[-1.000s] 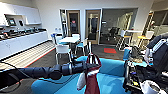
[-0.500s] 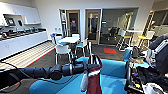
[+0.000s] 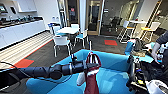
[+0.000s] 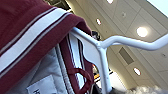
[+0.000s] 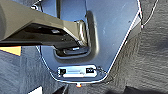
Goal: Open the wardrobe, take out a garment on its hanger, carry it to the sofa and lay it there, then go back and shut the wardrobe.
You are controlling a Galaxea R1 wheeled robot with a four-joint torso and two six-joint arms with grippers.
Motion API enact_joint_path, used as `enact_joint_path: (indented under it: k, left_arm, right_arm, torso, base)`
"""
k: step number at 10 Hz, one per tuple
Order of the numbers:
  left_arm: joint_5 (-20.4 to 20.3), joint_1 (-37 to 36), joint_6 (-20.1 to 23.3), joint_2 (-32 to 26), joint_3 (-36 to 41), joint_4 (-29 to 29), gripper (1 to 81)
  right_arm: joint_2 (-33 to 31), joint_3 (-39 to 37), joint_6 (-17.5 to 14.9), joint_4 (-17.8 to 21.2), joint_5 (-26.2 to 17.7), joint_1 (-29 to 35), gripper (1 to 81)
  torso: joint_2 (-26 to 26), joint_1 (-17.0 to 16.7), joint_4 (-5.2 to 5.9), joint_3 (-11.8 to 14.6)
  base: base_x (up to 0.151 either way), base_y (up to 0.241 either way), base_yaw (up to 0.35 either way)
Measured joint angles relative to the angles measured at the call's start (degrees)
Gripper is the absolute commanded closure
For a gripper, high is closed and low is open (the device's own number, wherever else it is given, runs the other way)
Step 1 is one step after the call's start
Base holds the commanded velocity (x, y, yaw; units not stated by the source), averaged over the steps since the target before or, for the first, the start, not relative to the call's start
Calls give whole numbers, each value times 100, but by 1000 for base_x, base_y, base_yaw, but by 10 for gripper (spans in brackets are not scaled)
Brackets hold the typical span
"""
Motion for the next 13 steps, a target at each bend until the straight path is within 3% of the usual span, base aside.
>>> enact_joint_path:
  k: [6,10,13]
  left_arm:
    - [-61,-46,2,98,-160,7,811]
    - [-5,-99,-112,469,-1122,0,811]
    - [16,-542,-372,955,-1744,0,811]
  right_arm:
    - [33,0,-2,-6,15,61,10]
    - [37,0,0,-4,12,83,10]
    - [50,0,-2,-4,12,129,10]
  torso:
    - [0,-2,0,-64]
    - [2,-2,0,-65]
    - [2,-2,0,-65]
  base:
    - [0,0,0]
    - [0,0,0]
    - [0,0,0]
